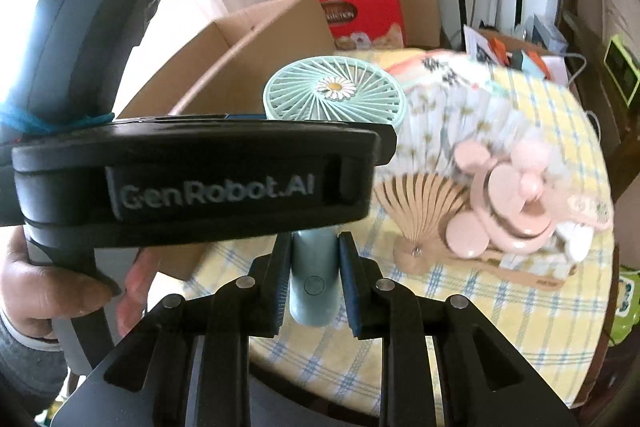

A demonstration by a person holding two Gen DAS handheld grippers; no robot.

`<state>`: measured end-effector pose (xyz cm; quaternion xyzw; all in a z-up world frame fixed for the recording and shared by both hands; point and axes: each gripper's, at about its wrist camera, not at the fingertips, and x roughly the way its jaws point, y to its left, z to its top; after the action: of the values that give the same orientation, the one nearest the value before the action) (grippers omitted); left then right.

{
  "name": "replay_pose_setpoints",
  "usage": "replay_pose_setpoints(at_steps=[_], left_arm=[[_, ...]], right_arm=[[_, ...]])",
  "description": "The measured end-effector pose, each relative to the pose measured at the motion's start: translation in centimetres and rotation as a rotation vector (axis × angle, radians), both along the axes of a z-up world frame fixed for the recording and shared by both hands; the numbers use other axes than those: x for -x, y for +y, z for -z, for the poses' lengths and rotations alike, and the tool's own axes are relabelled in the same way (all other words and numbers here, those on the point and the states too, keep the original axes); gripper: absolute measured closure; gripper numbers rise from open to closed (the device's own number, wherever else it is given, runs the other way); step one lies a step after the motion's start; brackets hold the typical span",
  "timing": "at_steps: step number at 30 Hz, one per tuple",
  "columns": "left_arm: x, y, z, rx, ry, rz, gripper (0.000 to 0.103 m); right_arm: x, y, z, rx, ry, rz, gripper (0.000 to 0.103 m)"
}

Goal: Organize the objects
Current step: 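Lift the mint-green fan with the left tool and carry it into the box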

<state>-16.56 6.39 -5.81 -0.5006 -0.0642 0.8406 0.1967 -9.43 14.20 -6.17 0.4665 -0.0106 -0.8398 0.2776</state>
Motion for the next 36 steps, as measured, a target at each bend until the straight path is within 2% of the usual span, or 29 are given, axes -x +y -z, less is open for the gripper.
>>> replay_pose_setpoints(at_steps=[11, 23, 29, 36], left_arm=[[-0.2, -2.7, -4.0, -0.062, 0.062, -0.033, 0.037], [0.5, -10.2, -7.3, -0.123, 0.101, -0.132, 0.037], [1.1, -14.1, -7.0, -0.136, 0.089, -0.184, 0.037], [2.7, -18.5, -3.9, -0.163, 0.022, -0.246, 0.037]], right_arm=[[0.7, -2.8, -3.5, -0.024, 0.075, -0.029, 0.080], [1.8, -9.6, -7.3, -0.005, 0.126, -0.121, 0.080], [2.9, -14.0, -6.7, -0.024, 0.109, -0.170, 0.080], [4.6, -17.9, -4.6, -0.070, 0.084, -0.202, 0.080]])
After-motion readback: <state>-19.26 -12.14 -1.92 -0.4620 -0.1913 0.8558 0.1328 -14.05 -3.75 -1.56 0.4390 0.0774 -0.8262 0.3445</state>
